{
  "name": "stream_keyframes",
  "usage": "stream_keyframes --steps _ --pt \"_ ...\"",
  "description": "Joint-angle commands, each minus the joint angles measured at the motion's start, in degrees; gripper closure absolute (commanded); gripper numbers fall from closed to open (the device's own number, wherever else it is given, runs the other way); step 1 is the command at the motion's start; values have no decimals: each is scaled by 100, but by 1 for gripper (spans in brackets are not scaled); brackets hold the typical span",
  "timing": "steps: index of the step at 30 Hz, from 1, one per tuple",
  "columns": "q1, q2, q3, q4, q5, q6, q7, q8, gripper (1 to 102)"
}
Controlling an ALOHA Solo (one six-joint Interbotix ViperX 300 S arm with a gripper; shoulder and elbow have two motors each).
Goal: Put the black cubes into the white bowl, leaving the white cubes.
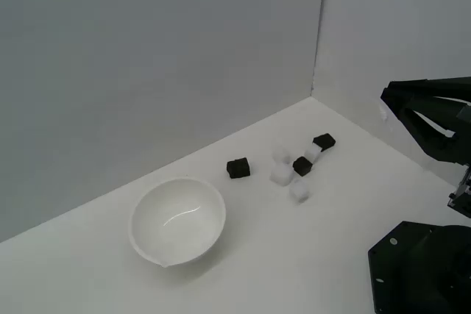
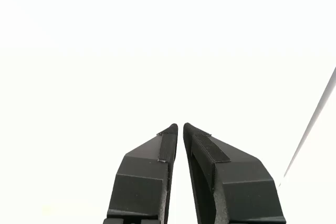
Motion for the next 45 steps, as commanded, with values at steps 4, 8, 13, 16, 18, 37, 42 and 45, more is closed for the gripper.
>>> stream_keyframes --steps 4,8,13,16,18,37,42,45 --pt "272 176 167 0 -26 -44 -9 105 100" --pt "281 176 167 0 -26 -44 -9 114 100" --pt "281 176 167 -26 -44 -44 44 105 99" --pt "281 167 167 -97 -158 -44 79 114 99" --pt "316 114 79 -272 -316 -26 79 105 99" --pt "1046 -4289 -4289 -2417 -2435 132 1837 -44 99" --pt "1301 -4913 -4931 -2443 -2461 325 1881 -44 98" --pt "1424 -5273 -5300 -2461 -2487 387 1881 -44 98"
